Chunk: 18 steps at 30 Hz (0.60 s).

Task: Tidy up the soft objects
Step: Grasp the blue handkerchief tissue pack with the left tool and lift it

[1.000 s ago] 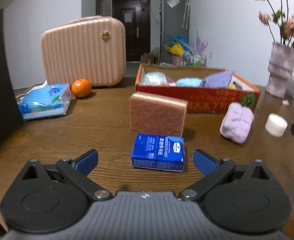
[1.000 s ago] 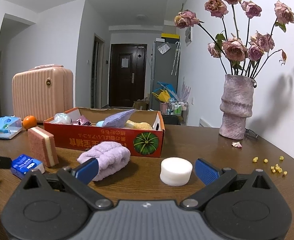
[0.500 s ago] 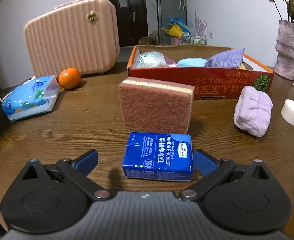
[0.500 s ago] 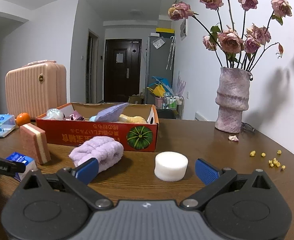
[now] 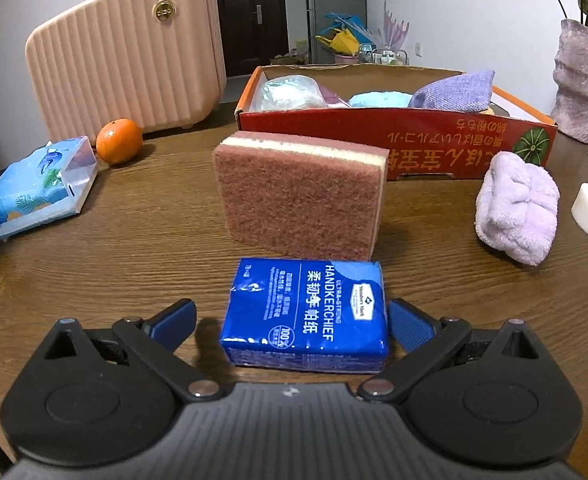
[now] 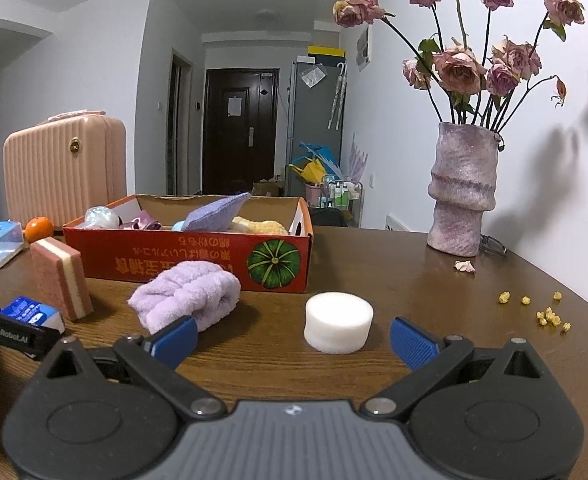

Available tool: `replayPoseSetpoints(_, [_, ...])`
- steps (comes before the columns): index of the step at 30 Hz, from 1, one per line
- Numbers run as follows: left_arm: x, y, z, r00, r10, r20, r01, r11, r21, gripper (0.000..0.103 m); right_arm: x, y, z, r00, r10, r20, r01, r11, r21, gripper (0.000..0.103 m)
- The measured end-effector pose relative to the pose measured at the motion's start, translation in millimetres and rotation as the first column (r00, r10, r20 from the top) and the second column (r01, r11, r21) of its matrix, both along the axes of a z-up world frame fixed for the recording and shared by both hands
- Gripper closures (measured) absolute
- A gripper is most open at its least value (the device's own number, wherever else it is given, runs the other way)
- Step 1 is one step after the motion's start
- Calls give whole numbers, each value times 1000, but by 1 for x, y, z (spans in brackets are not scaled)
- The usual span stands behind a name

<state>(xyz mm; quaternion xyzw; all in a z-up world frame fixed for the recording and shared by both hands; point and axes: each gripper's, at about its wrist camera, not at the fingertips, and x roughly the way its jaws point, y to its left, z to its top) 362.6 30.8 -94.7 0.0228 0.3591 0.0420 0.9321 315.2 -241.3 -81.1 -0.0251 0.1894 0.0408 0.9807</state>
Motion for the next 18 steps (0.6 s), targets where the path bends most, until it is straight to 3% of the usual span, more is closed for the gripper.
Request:
replayPoseSetpoints(14, [0, 7, -2, 1000, 2, -10, -2, 998, -59, 1, 0, 0, 0, 1000, 0, 0, 0, 1000, 0, 0])
replayPoseSetpoints(18, [-4, 4, 0, 1000, -28, 11, 28, 998, -61, 20, 0, 1, 0, 1000, 3, 2, -3, 1000, 3, 0])
